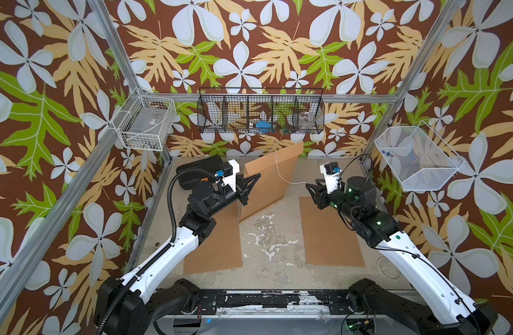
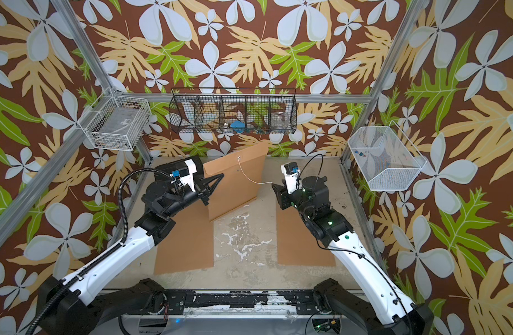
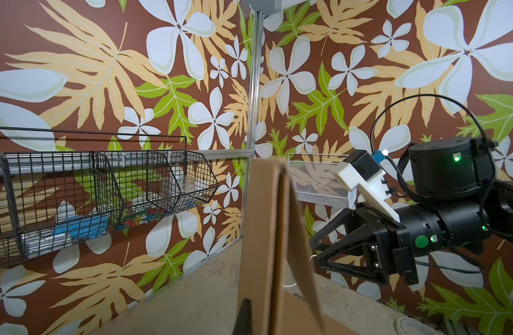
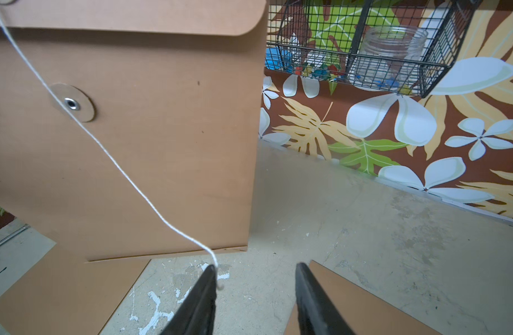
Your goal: Open the file bag
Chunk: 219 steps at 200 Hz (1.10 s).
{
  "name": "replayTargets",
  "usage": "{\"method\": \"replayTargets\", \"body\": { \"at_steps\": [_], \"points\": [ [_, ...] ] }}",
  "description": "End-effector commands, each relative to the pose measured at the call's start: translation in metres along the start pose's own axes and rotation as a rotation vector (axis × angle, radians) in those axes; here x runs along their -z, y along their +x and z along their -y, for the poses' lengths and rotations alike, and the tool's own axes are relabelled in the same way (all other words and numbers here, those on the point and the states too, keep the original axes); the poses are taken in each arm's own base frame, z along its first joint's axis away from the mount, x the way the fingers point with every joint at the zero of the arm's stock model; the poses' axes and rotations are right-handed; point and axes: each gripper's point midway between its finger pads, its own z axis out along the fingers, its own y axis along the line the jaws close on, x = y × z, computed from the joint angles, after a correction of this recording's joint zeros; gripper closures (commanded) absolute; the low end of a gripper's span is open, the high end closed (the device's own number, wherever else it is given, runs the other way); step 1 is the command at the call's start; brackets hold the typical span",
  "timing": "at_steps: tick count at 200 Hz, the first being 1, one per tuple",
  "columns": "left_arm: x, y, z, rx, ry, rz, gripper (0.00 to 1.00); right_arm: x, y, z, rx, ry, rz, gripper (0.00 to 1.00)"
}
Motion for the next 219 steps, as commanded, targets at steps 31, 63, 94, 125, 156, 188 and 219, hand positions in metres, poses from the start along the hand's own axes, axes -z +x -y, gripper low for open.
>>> {"method": "replayTargets", "body": {
  "at_steps": [31, 63, 94, 125, 156, 188, 219],
  "points": [
    [0.007, -0.007, -0.004, -0.089, -0.01, -0.012, 1.0, 0.003, 0.005, 0.039, -0.187, -0.071, 0.054, 0.49],
    [0.01, -0.006, -0.003, -0.086, -0.012, -0.011, 1.0, -0.003, 0.008, 0.052, -0.211, -0.066, 0.043, 0.49],
    [0.009, -0.002, 0.003, -0.055, 0.041, -0.014, 1.0, -0.004, 0.001, 0.042, -0.189, -0.134, 0.071, 0.48],
    [0.01, 0.002, 0.022, 0.015, 0.169, 0.004, 1.0, -0.001, -0.007, 0.019, -0.159, -0.28, 0.113, 0.47],
    [0.016, 0.005, 0.035, 0.069, 0.246, 0.025, 1.0, 0.002, -0.011, 0.003, -0.15, -0.391, 0.148, 0.46],
    [0.022, 0.004, 0.047, 0.111, 0.315, 0.043, 1.0, 0.002, -0.014, -0.006, -0.152, -0.47, 0.171, 0.46],
    [0.024, 0.009, 0.049, 0.131, 0.324, 0.037, 1.0, 0.004, -0.018, -0.012, -0.151, -0.522, 0.184, 0.46]
  ]
}}
